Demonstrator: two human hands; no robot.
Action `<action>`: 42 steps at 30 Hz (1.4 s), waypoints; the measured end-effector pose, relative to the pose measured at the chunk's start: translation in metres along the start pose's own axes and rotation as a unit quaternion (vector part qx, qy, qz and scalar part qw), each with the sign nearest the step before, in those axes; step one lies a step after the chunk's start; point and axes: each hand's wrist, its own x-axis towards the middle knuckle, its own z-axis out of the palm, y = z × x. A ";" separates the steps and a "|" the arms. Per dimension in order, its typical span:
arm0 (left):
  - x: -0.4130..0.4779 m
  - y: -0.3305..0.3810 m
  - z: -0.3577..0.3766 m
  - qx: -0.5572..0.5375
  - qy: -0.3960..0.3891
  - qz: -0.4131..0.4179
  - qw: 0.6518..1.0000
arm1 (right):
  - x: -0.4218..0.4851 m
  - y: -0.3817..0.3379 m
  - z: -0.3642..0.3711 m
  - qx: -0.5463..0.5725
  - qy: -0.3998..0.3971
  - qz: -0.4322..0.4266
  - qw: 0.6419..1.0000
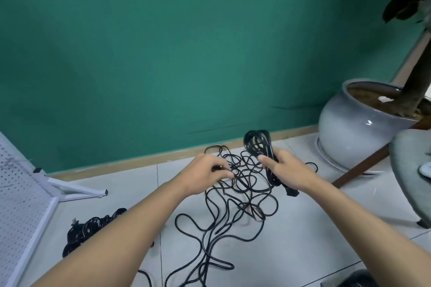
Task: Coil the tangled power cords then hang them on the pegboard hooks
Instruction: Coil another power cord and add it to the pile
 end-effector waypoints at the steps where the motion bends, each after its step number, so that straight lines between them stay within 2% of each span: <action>1: -0.003 0.004 -0.005 0.008 0.026 0.021 0.999 | -0.001 -0.007 0.004 -0.009 -0.034 -0.020 0.999; 5: -0.012 0.008 -0.024 0.011 0.139 0.057 0.989 | 0.002 -0.028 0.030 0.025 -0.146 -0.071 0.986; 9: -0.020 0.009 -0.038 -0.001 0.200 0.076 0.977 | 0.006 -0.047 0.045 -0.016 -0.157 -0.096 0.983; 13: -0.023 0.004 -0.041 -0.013 0.236 0.052 0.970 | 0.006 -0.056 0.057 0.023 -0.181 -0.120 0.976; 18: -0.031 -0.008 -0.046 -0.120 0.247 -0.042 0.961 | 0.011 -0.059 0.065 0.025 -0.173 -0.123 0.977; 22: -0.035 -0.022 -0.051 -0.205 0.226 -0.079 0.949 | 0.013 -0.066 0.063 0.058 -0.178 -0.120 0.975; 27: -0.040 -0.034 -0.059 -0.193 0.167 -0.087 0.963 | 0.012 -0.069 0.065 -0.004 -0.135 -0.126 0.983; 29: -0.040 -0.037 -0.060 -0.187 0.167 -0.101 0.963 | 0.014 -0.068 0.066 -0.013 -0.126 -0.117 0.985; 35: -0.036 -0.019 -0.038 -0.256 0.288 -0.154 0.910 | 0.013 -0.071 0.081 0.011 -0.075 -0.106 0.991; 38: -0.028 -0.014 -0.033 -0.334 0.311 -0.181 0.871 | 0.012 -0.072 0.086 0.029 -0.038 -0.098 0.994; 42: -0.021 -0.010 -0.030 -0.393 0.319 -0.195 0.840 | 0.012 -0.068 0.083 0.067 -0.066 -0.083 0.992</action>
